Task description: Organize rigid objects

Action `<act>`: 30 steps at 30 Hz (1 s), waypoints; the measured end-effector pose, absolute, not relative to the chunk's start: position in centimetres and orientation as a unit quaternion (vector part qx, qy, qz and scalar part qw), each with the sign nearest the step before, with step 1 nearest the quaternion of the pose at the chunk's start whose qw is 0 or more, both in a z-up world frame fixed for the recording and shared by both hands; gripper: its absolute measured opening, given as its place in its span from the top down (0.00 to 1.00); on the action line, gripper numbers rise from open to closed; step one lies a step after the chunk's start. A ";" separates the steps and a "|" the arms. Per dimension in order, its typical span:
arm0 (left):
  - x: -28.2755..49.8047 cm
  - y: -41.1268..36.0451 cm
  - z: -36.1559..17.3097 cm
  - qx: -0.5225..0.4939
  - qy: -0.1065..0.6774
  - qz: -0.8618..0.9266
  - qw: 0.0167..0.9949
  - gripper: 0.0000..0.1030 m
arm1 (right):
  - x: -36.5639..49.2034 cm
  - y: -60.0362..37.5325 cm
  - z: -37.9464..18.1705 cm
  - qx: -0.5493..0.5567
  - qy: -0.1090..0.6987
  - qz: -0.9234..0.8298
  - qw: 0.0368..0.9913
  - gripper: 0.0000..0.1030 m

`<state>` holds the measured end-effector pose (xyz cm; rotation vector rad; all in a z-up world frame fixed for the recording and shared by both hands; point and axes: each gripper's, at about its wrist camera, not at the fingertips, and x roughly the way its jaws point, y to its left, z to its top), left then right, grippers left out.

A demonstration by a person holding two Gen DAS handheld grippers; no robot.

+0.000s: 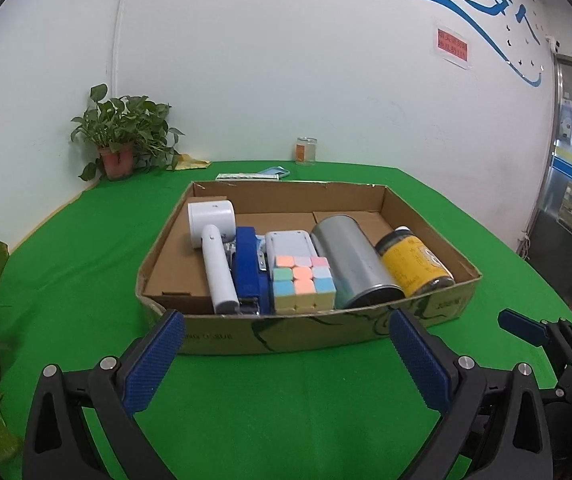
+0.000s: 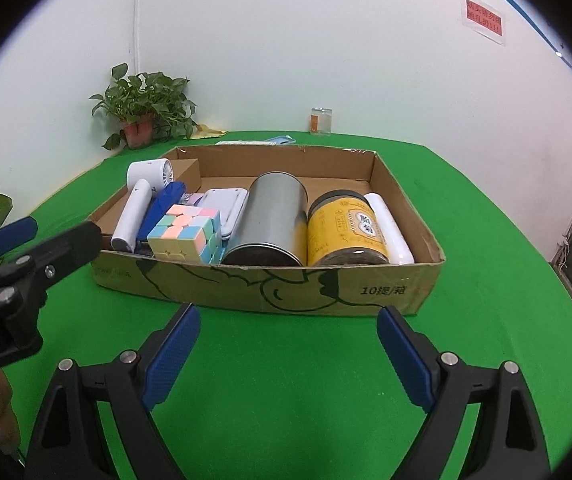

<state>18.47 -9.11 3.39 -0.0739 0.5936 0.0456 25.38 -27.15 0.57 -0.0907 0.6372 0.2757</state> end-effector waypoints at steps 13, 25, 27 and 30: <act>16.1 -10.3 3.4 -0.049 0.292 0.027 0.955 0.01 | 23.4 -28.1 1.0 -0.047 0.292 0.135 0.946 0.12; 15.9 -10.5 3.0 -0.047 0.299 0.030 0.952 0.01 | 22.8 -28.6 0.9 -0.049 0.291 0.127 0.947 0.12; 16.0 -10.5 3.0 -0.047 0.300 0.026 0.952 0.01 | 22.7 -28.8 0.9 -0.049 0.292 0.125 0.947 0.12; 16.2 -10.7 2.8 -0.041 0.303 0.020 0.952 0.01 | 22.9 -28.9 0.8 -0.047 0.294 0.123 0.947 0.12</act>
